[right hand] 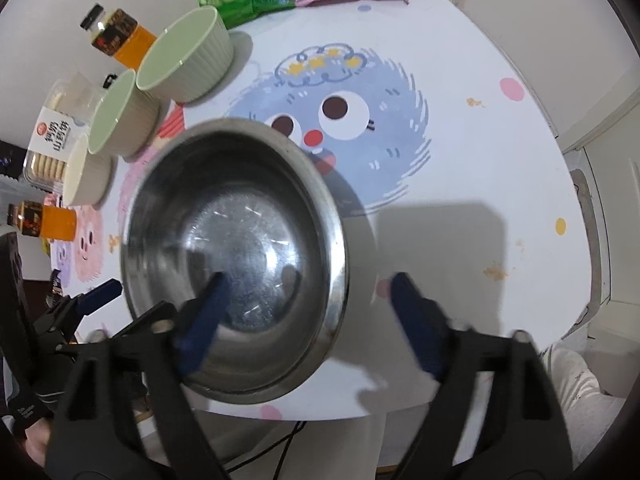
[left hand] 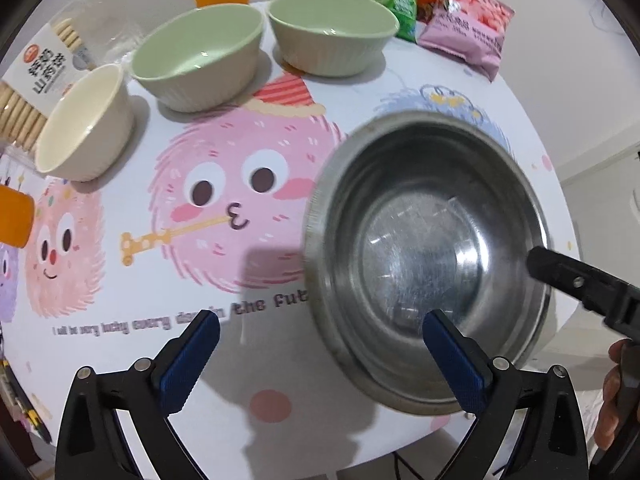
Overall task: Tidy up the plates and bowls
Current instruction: 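Withdraw both grippers and move them to a pale green bowl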
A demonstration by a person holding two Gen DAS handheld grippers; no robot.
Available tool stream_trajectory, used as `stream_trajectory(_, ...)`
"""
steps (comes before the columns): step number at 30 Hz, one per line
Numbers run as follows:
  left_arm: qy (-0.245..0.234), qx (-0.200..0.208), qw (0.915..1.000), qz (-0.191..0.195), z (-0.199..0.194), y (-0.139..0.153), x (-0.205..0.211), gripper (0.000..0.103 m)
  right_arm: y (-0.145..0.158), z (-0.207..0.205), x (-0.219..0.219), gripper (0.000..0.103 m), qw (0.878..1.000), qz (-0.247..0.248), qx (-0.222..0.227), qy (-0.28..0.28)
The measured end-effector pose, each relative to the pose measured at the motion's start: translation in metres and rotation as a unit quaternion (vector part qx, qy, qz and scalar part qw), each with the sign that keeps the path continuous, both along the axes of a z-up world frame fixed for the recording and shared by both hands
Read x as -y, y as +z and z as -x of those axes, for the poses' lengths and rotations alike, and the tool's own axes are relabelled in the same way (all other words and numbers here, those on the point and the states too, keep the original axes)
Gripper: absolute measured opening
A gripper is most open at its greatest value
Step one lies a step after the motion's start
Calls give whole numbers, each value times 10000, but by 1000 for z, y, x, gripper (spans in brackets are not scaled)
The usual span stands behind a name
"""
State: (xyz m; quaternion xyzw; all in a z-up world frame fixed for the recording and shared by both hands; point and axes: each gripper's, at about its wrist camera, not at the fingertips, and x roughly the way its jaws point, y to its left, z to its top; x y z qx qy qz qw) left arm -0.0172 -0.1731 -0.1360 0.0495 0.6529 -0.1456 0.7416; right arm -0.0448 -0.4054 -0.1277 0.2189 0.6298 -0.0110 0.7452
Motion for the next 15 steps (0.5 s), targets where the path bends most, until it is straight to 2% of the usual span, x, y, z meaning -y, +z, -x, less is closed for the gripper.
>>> stream_trajectory(3,190,-9,9997,150,-7,14,-11,103,15,1,8,103,9997,-15,85,-232)
stream_trajectory(10,-4,87,9996,280,-30,53,-23,103,45,-10,31,103,9935,-543,271,-963)
stream_trajectory(15,-477,476,9975,194,-42,77,-16,103,55,-25,36,103,9849,-1037,374,-1332)
